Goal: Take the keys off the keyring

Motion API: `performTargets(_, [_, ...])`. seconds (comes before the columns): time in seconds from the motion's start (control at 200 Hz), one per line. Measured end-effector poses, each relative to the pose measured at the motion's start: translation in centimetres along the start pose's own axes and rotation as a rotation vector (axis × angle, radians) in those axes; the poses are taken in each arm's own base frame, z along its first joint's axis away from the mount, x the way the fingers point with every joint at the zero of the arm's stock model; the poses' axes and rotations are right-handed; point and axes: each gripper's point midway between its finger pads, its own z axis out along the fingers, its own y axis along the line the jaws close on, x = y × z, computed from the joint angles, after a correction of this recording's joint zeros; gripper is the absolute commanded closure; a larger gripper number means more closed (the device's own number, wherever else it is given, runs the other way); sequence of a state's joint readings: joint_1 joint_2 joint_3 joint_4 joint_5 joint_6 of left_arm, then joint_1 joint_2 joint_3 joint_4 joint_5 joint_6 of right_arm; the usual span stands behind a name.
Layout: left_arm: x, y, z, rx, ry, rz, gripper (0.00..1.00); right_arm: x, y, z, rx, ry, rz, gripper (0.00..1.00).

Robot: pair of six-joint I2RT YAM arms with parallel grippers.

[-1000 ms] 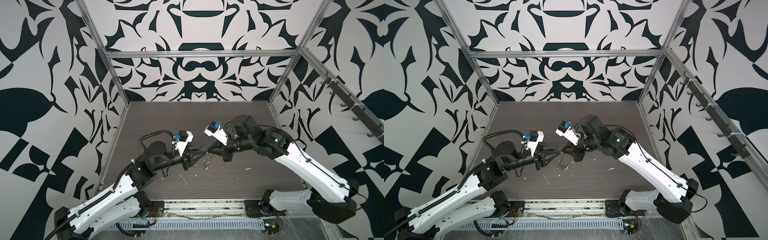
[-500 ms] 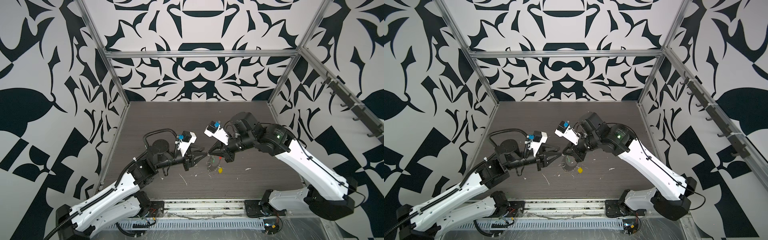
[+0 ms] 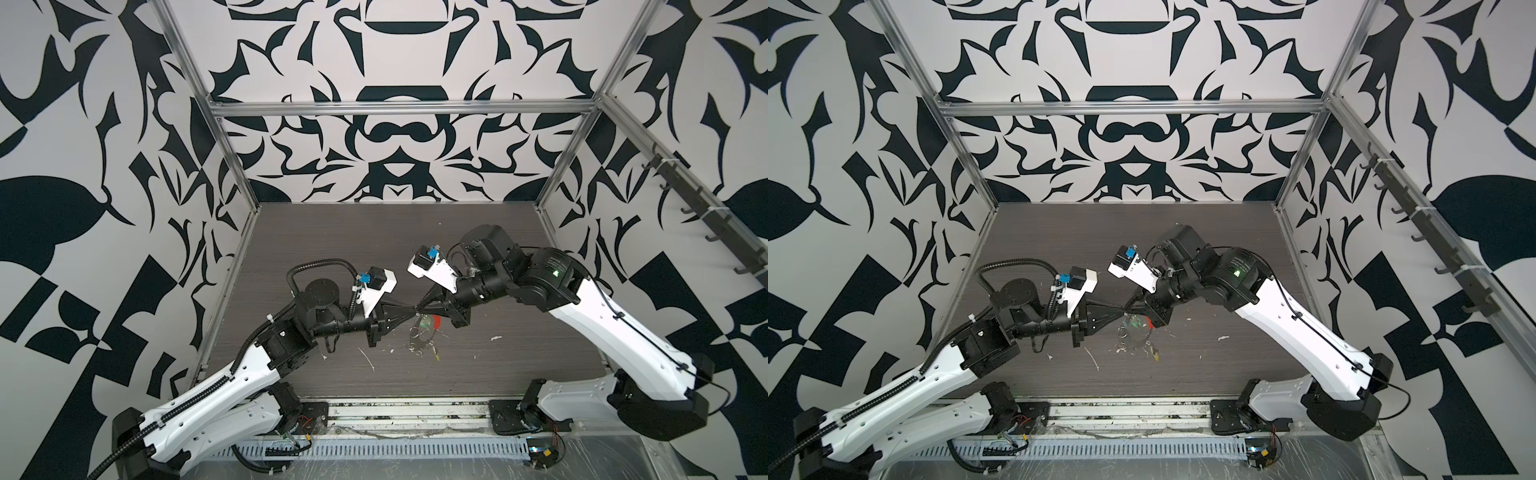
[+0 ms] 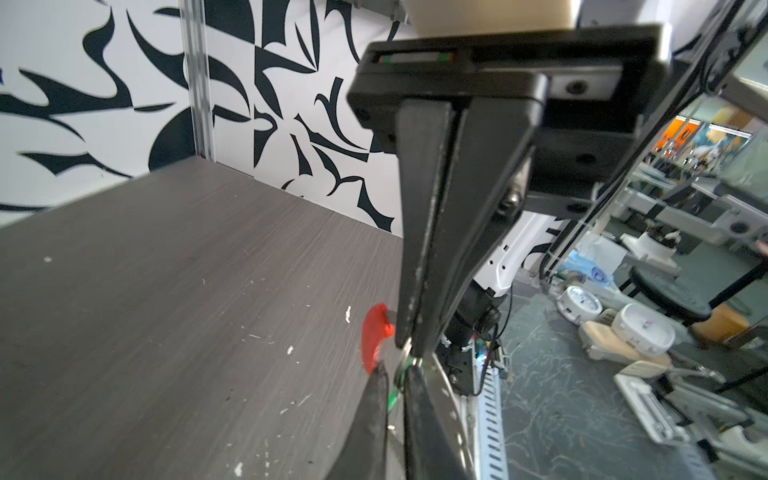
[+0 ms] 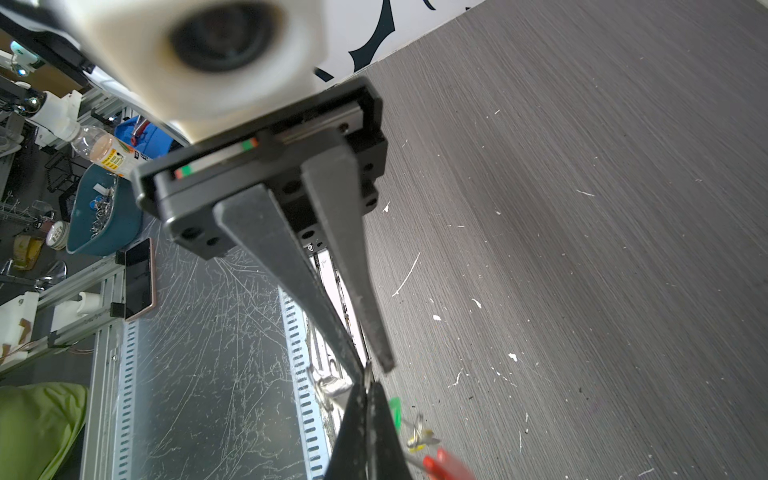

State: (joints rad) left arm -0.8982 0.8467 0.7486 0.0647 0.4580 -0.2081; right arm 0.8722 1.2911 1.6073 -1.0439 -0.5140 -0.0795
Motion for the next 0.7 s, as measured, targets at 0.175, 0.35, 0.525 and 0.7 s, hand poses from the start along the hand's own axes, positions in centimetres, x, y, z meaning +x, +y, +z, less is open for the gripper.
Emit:
performTargets(0.175, [-0.1,-0.1,0.0,0.003,-0.005,-0.009,1.00,-0.2,0.0,0.0,-0.001,-0.007,-0.002,0.99])
performTargets(0.35, [-1.1,0.3,-0.1,-0.023,-0.056,-0.007,1.00,-0.8,-0.1,-0.3,0.014,-0.085,0.014,0.61])
performTargets(0.525, [-1.9,0.9,-1.1,-0.074,-0.143,0.000,1.00,-1.4,-0.1,-2.1,0.069,-0.289,0.017,0.57])
performTargets(0.7, [-3.5,1.0,-1.8,-0.101,-0.225,0.016,1.00,-2.6,0.8,-4.3,0.054,-0.488,0.018,0.60])
